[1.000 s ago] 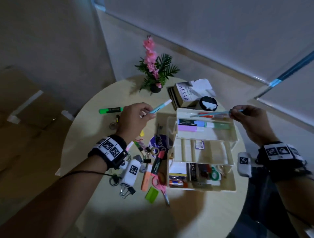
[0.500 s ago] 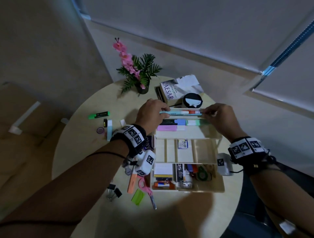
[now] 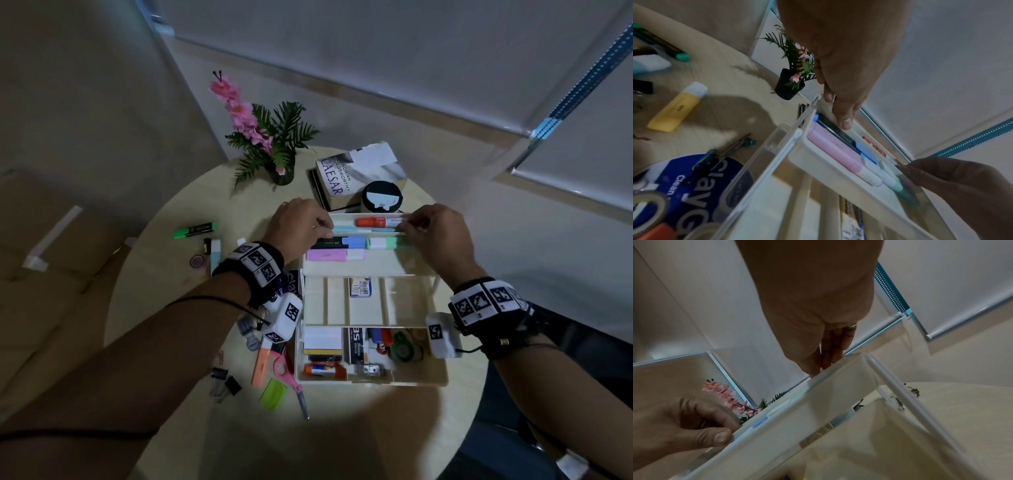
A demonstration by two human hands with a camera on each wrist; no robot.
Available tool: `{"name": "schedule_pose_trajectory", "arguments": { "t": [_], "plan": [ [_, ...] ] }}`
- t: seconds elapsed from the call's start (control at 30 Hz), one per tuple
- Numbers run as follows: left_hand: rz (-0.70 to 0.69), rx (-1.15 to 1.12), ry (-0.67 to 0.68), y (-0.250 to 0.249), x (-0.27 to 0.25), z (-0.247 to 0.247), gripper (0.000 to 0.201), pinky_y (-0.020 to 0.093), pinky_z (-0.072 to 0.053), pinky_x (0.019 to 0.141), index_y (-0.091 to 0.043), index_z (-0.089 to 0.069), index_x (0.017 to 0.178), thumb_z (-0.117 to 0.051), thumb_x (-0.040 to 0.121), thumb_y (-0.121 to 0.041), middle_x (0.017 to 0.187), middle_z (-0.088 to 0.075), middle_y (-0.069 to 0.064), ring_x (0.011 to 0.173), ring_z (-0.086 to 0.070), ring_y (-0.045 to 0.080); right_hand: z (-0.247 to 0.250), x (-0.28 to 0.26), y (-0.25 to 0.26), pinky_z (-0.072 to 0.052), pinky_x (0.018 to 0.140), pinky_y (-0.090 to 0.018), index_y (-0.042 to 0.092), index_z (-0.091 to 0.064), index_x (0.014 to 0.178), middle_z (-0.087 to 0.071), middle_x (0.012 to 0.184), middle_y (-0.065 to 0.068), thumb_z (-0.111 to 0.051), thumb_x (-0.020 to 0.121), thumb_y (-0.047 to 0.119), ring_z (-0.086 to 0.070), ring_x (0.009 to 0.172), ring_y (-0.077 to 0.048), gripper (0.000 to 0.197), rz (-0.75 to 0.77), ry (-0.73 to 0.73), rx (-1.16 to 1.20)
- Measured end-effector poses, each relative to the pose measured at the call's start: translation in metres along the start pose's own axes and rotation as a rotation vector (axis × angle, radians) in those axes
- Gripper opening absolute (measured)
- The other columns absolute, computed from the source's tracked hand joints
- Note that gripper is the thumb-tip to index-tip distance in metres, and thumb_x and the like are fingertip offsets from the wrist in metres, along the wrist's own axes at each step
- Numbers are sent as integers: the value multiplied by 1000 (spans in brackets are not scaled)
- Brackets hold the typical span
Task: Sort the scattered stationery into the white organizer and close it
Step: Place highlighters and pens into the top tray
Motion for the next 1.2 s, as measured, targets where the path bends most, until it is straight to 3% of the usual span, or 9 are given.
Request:
{"name": "schedule_pose_trajectory", "arguments": {
  "t": [0.13, 0.27, 0.43, 0.67, 0.9, 0.97, 1.03, 1.1, 1.2],
  "plan": [
    [-54, 60, 9, -2, -5, 0, 13, 39, -46, 90, -24, -83, 96, -77, 92, -35, 99, -77, -4, 94, -66, 23, 6, -8, 13, -58, 74, -41, 12, -79, 94, -76, 90, -8, -78, 90, 26, -69, 79, -27, 15, 61, -40, -2],
    [-92, 44, -17, -2, -19, 7, 19, 41, -42, 93, -24, -81, 100, -76, 92, -40, 106, -75, -3, 102, -60, 24, 9, -19, 37, -56, 74, -42, 9, -76, 92, -72, 89, -11, -75, 93, 25, -66, 79, -30, 16, 143, -92, -8],
    [-122, -75, -69, 35, -59, 24, 19, 42, -51, 90, -24, -78, 100, -72, 90, -39, 106, -72, -4, 99, -62, 20, -5, -51, 95, -44, 72, -29, 10, -73, 94, -73, 95, -7, -72, 92, 14, -61, 78, -18, 4, 260, -57, 51],
    [32, -201, -41, 136, -151, 24, 12, 33, -54, 84, -19, -78, 103, -77, 92, -19, 105, -69, 0, 89, -63, 14, -87, -114, 178, -54, 67, -37, 16, -68, 94, -68, 90, -1, -68, 93, 13, -62, 71, -16, 3, 309, 207, 129],
    [135, -298, 96, 220, -240, -12, 13, 26, -54, 74, -25, -78, 100, -80, 89, -18, 98, -70, -9, 81, -64, 1, -188, -197, 227, -43, 57, -15, 8, -68, 85, -63, 82, -1, -61, 89, -5, -65, 73, -20, 16, 275, 532, 39],
    [139, -289, 120, 238, -255, -20, 14, 25, -50, 70, -27, -78, 100, -81, 88, -20, 88, -64, -14, 72, -59, -5, -226, -216, 214, -47, 62, -17, 4, -69, 99, -64, 90, -10, -55, 90, -8, -70, 86, -32, 20, 185, 687, -101],
    [163, -288, 137, 254, -267, -25, 16, 27, -51, 70, -28, -77, 103, -81, 88, -22, 84, -61, -15, 71, -58, -7, -255, -231, 200, -53, 85, -33, 0, -63, 122, -64, 115, -18, -51, 95, -2, -64, 107, -37, 29, 112, 770, -228],
    [186, -318, 140, 266, -276, -25, 17, 31, -58, 76, -25, -77, 105, -81, 89, -21, 92, -67, -11, 77, -62, -3, -273, -240, 190, -47, 103, -39, 5, -54, 140, -55, 137, -18, -46, 97, 5, -53, 122, -37, 43, 73, 799, -345],
    [171, -350, 149, 279, -285, -24, 16, 33, -60, 79, -21, -77, 106, -80, 90, -21, 99, -71, -9, 83, -68, 6, -283, -242, 174, -49, 99, -42, 7, -42, 150, -42, 147, -19, -46, 99, 12, -48, 125, -41, 51, -11, 774, -464]
  ]
}}
Point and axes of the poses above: each hand's wrist, its own x-axis towards the middle knuckle, its own z-axis out of the back of the hand, y = z × x, the point moved 10 cm from there along x, towards the middle knuckle
